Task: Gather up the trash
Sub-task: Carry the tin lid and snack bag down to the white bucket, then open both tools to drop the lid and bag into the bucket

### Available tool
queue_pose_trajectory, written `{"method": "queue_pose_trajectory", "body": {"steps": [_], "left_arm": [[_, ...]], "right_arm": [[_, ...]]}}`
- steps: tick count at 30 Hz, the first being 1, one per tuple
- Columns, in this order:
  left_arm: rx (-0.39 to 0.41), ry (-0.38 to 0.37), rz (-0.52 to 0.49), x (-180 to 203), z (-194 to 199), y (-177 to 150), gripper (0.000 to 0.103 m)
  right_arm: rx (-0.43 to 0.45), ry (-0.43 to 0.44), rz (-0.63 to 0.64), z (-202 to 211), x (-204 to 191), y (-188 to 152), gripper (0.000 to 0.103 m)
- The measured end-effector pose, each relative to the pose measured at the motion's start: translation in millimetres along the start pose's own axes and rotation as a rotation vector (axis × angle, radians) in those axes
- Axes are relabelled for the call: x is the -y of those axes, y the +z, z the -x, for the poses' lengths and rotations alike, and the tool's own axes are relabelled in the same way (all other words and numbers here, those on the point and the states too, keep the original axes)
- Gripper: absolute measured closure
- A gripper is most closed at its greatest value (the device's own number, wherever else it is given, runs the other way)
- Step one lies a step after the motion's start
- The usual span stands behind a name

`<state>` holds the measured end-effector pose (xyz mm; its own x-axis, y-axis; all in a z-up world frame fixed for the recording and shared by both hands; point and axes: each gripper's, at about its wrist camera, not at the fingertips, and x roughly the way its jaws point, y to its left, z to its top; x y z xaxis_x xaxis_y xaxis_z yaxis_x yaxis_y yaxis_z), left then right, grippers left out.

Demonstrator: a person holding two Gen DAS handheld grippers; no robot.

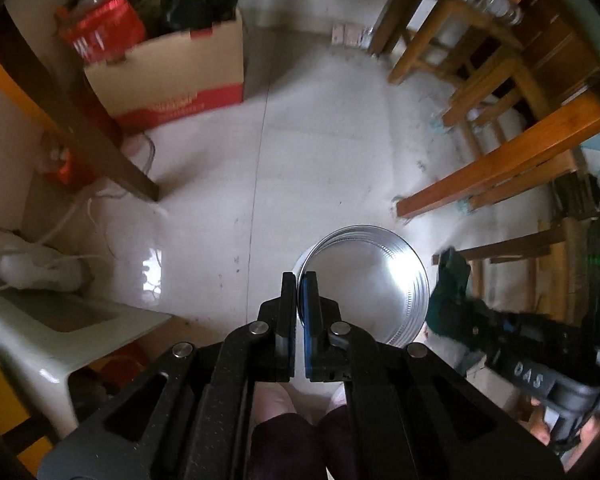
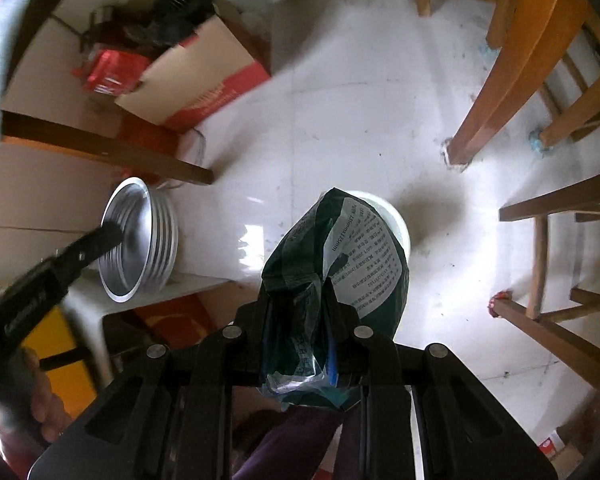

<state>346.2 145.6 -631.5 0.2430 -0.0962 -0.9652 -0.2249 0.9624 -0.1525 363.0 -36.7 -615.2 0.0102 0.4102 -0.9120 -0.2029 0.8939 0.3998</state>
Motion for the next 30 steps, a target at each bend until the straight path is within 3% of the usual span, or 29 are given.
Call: {"method": "queue_pose_trajectory", "body": {"steps": [8, 13, 14, 16, 18, 19, 26, 29, 30], "left_arm": [[-0.056, 0.012, 0.003, -17.7, -95.8, -21.2, 0.102], [-0.080, 0.006, 0.020, -22.9, -139.7, -30.9, 0.102], [-0.084, 0.008, 0.020, -21.5, -144.8, -32.8, 0.102], [-0.093, 0.009, 0.018, -20.3, -155.6, -34.3, 0.102], [-0.103, 0.006, 0.010, -15.9, -165.9, -35.1, 0.102], [-0.107, 0.004, 0.003, -13.8, -170.1, -35.1, 0.102], [-0.154, -0.022, -0.044, 5.5, -192.6, -31.1, 0.101], [-0.174, -0.061, -0.052, 15.6, -189.8, -30.2, 0.094], [-0.186, -0.086, -0.050, 18.1, -187.8, -30.0, 0.085]], "right_arm": [[0.007, -0.028, 0.035, -90.0, 23.9, 18.4, 0.083], [-0.019, -0.006, 0.070, -123.9, 35.1, 23.5, 0.080], [-0.027, 0.001, 0.074, -128.7, 38.0, 23.3, 0.079], [-0.044, 0.011, 0.073, -138.0, 41.0, 22.8, 0.064], [-0.059, 0.011, 0.060, -144.5, 45.1, 20.9, 0.048], [-0.061, 0.012, 0.053, -146.0, 48.5, 20.4, 0.046], [-0.036, -0.037, 0.043, -128.7, 56.2, 12.1, 0.045], [-0.024, -0.039, 0.009, -113.3, 61.7, 8.5, 0.045], [-0.019, -0.041, 0.000, -109.8, 62.1, 8.1, 0.045]]}}
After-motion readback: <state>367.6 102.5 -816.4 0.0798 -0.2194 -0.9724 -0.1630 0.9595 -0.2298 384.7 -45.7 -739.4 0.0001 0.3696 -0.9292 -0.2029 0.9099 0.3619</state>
